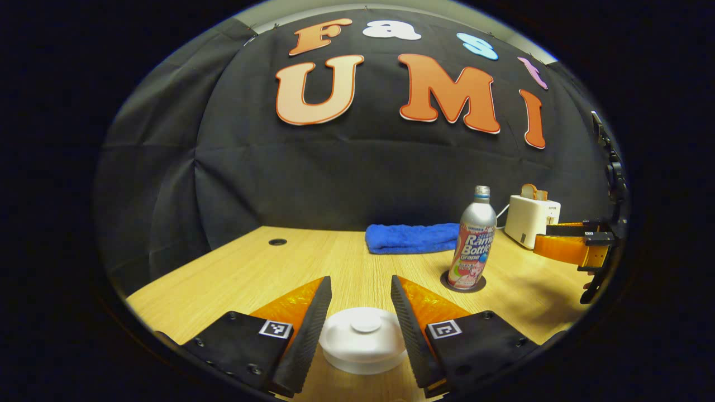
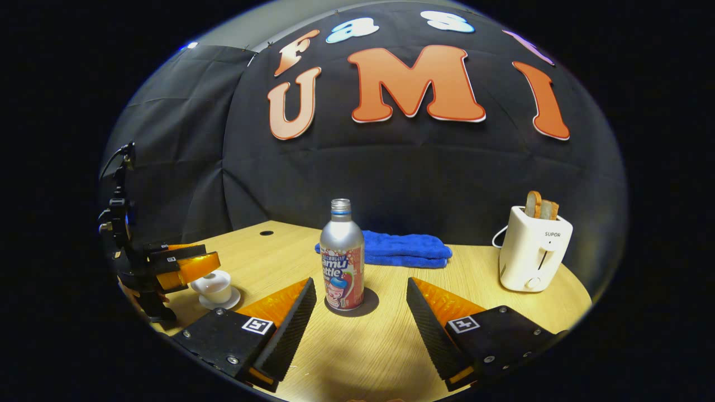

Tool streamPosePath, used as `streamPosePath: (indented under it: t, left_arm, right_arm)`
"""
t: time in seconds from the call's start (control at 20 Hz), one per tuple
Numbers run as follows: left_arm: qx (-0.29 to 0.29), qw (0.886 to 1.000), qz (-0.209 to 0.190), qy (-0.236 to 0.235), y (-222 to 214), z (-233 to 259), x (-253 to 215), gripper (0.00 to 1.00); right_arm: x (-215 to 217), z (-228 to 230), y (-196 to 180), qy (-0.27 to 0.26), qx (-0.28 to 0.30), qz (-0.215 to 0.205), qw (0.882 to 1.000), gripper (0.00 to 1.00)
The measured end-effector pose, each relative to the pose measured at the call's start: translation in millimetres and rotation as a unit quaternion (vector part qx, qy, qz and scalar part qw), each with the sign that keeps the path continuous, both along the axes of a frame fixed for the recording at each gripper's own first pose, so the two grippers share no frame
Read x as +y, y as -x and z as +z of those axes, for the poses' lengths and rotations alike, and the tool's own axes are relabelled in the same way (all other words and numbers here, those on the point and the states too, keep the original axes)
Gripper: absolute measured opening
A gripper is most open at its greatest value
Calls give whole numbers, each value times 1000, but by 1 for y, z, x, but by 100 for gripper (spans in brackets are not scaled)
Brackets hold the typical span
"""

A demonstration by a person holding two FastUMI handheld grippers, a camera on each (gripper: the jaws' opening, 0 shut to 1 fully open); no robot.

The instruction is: Open the teacup lid with one hand, grasp the water bottle and pour water into the teacup with the other hand; after pouring, place the water bottle on the coaster and then close the teacup lid.

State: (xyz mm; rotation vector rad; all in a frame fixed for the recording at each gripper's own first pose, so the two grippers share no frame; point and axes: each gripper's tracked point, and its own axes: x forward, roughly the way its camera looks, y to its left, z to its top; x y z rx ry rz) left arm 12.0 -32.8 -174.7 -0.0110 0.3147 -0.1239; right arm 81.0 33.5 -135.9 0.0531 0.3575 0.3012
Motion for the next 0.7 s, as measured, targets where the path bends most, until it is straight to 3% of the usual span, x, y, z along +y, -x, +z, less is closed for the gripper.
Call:
streamPosePath:
  t: [0.05, 0.1, 0.15, 0.3, 0.4, 0.45, 0.7]
  left_arm:
    - [-12, 1000, 1, -1, -1, 12, -3, 78]
    - [-20, 1000, 2, -2, -2, 22, -5, 79]
    - [-28, 1000, 4, -5, -2, 31, -7, 88]
    - [-69, 998, -1, 1, 0, 77, -19, 88]
    - [-96, 995, -2, 4, 2, 102, -27, 93]
    - [-107, 994, -3, 6, 3, 114, -29, 100]
    - [-145, 989, 9, 8, 8, 147, -34, 100]
  right_arm:
    - [-2, 10, -2, 5, -17, -7, 1000, 98]
    - [-6, 18, -1, 10, -33, -14, 999, 98]
    - [-10, 28, -1, 16, -46, -24, 998, 98]
    - [-29, 63, 1, 40, -96, -70, 992, 98]
    - [-34, 90, 6, 51, -131, -83, 987, 97]
    - [-36, 102, 9, 51, -145, -89, 984, 97]
    - [-48, 138, 22, 39, -190, -116, 974, 97]
